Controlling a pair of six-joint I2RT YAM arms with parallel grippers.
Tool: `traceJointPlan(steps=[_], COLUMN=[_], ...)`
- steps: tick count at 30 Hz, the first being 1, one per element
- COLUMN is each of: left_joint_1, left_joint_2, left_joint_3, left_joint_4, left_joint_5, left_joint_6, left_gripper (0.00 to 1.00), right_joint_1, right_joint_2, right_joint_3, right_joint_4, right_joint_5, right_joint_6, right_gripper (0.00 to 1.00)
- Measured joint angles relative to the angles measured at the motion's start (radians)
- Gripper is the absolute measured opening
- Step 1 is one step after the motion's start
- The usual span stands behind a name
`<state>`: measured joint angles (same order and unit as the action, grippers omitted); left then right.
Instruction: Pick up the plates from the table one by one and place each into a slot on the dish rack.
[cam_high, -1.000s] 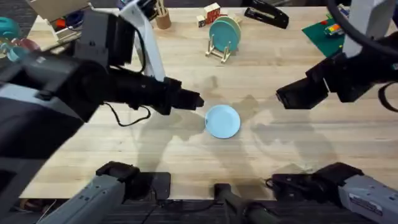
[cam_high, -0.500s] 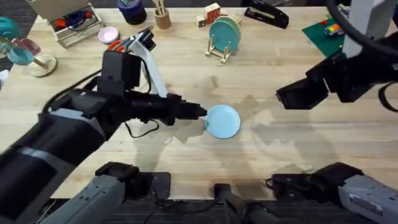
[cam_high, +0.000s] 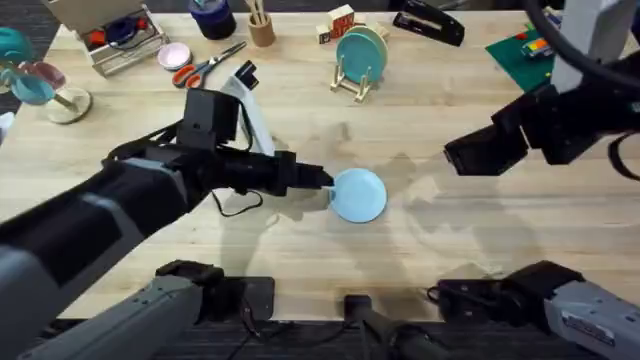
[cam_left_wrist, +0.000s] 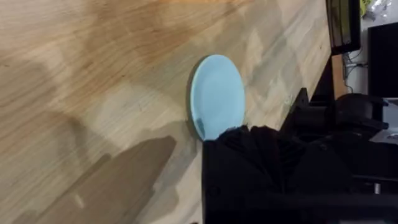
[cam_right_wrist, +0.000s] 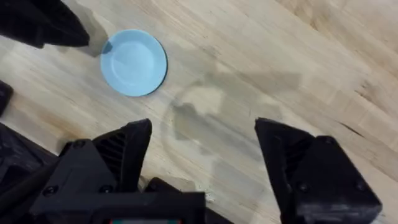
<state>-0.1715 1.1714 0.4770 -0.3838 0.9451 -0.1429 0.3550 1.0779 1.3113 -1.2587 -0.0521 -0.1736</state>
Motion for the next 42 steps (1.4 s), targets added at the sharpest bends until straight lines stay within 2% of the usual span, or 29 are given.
traceJointPlan(steps=[8,16,33,42], left_joint_1=[-0.009,-0.091,-0.093,-0.093], left_joint_2=[0.087,0.145,0.149,0.250], left_joint_3=[0.000,0.000,0.000,0.000], left_joint_4=[0.045,0.111,0.116,0.181], left_joint_5=[0.006,0.010,0.005,0.004], left_joint_6=[-0.001,-0.012,-0.034,-0.038], left_gripper=[0.042,0.042,0.043,0.043], right_joint_1=[0.000,0.000,0.000,0.000], right_joint_2=[0.000,0.000,0.000,0.000], right_joint_3=[0.000,0.000,0.000,0.000], right_joint_4=[0.000,0.000,0.000,0.000], right_joint_5=[0.000,0.000,0.000,0.000], right_joint_6=[0.013,0.014,0.014,0.014], right_gripper=[0.993,0.994,0.993,0.993])
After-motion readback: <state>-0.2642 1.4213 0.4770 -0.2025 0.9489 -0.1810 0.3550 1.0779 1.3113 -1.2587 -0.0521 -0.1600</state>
